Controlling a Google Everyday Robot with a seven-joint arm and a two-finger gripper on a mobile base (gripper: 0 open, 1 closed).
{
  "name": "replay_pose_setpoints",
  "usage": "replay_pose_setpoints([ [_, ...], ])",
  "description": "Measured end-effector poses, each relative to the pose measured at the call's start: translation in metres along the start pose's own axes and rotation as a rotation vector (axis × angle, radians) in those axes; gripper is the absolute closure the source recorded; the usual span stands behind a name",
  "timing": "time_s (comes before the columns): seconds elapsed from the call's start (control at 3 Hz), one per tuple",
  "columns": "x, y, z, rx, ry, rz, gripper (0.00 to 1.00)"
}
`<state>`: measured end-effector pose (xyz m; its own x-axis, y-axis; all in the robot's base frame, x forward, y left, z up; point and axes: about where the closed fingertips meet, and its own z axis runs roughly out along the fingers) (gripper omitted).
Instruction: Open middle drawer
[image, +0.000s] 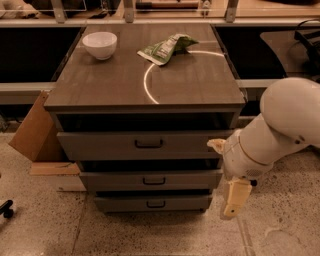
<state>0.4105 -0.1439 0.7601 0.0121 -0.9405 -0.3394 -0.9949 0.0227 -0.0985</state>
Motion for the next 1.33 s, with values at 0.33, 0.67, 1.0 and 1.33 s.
replay_pose_setpoints([
  [0.33,0.024,0.007,0.055,-0.033,0.072,-0.021,0.0],
  [0.67,0.052,0.013,0.12,-0.082,0.114,-0.02,0.0],
  [1.0,0.052,0.013,0.12,-0.082,0.114,-0.02,0.0],
  [1.33,0.061,0.001,0.137,-0.064,0.115,-0.038,0.0],
])
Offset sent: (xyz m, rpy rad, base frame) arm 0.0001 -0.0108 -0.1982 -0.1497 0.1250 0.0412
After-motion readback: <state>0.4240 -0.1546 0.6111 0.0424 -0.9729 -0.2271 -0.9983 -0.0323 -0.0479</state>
